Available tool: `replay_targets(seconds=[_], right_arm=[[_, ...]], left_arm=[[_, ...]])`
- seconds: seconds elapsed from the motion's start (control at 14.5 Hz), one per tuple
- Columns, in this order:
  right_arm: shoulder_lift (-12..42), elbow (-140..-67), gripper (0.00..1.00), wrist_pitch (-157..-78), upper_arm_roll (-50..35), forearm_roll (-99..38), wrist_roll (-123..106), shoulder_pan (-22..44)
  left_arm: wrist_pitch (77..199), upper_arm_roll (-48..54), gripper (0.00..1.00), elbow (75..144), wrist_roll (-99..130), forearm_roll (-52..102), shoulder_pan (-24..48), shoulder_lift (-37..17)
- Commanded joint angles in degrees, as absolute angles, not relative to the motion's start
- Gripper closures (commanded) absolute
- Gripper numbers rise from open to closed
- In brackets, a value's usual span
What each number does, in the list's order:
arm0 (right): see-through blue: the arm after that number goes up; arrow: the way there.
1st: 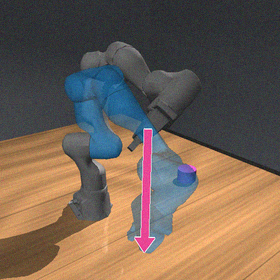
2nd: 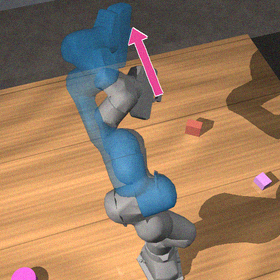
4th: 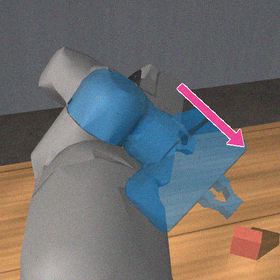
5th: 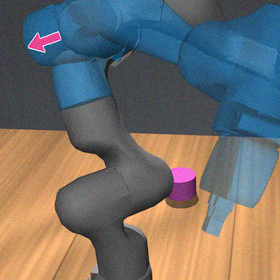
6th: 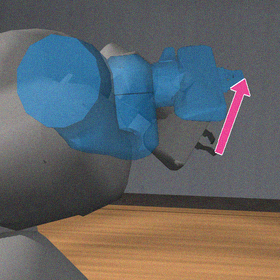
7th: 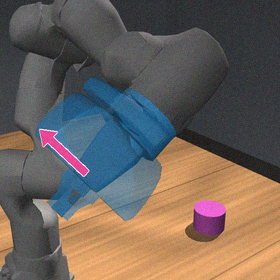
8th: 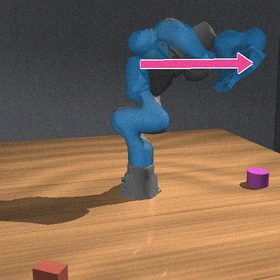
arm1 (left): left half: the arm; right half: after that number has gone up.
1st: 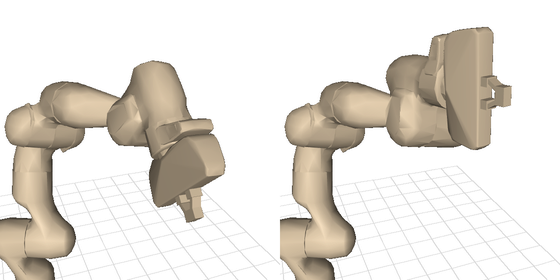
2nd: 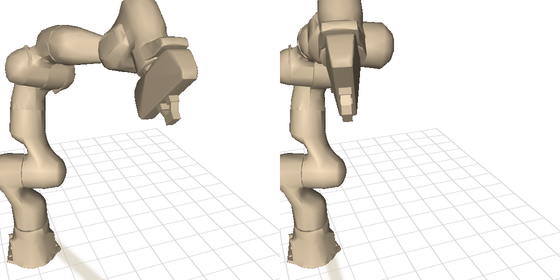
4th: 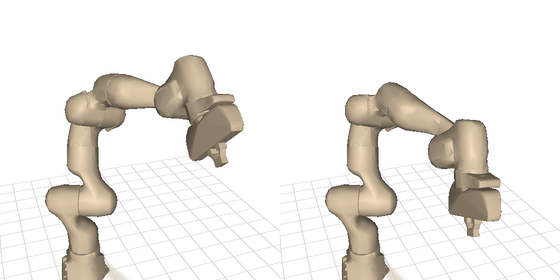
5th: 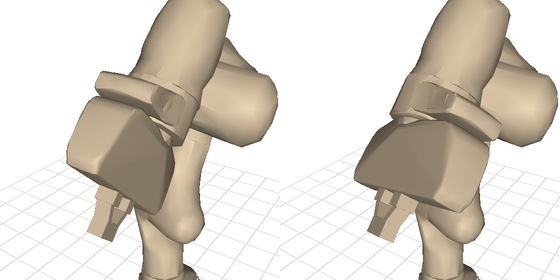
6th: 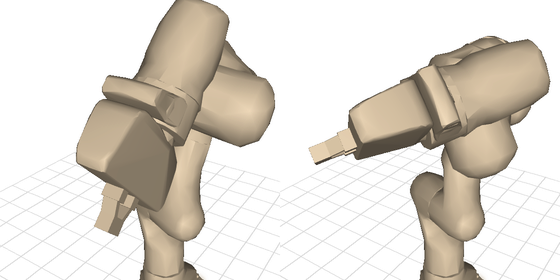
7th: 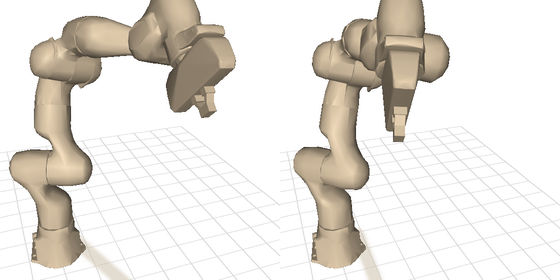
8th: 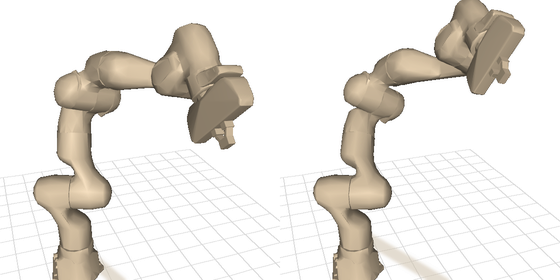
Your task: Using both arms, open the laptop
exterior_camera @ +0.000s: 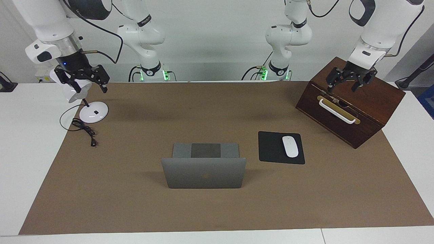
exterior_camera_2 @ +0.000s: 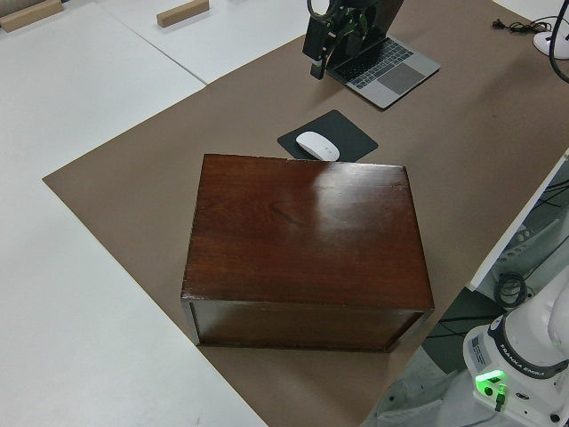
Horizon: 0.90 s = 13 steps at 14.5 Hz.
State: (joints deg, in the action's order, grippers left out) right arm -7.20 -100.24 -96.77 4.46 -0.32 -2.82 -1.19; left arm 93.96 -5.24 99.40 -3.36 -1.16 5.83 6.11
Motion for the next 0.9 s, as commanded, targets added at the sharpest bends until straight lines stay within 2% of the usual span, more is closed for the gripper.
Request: replay_targets(seconds=[0.0, 0.83], right_arm=[[-8.2, -101.5, 0.00, -97.8, 3.6, -0.1, -2.5, -2.4], [-8.2, -101.4, 0.00, -97.9, 3.5, -0.1, -2.4, -2.4]], left_arm=[[92.5, -5.7, 0.00, 98.2, -2.5, -1.5, 6.3, 5.8], [92.9, -5.5, 0.00, 98.3, -2.7, -1.0, 6.1, 6.1]])
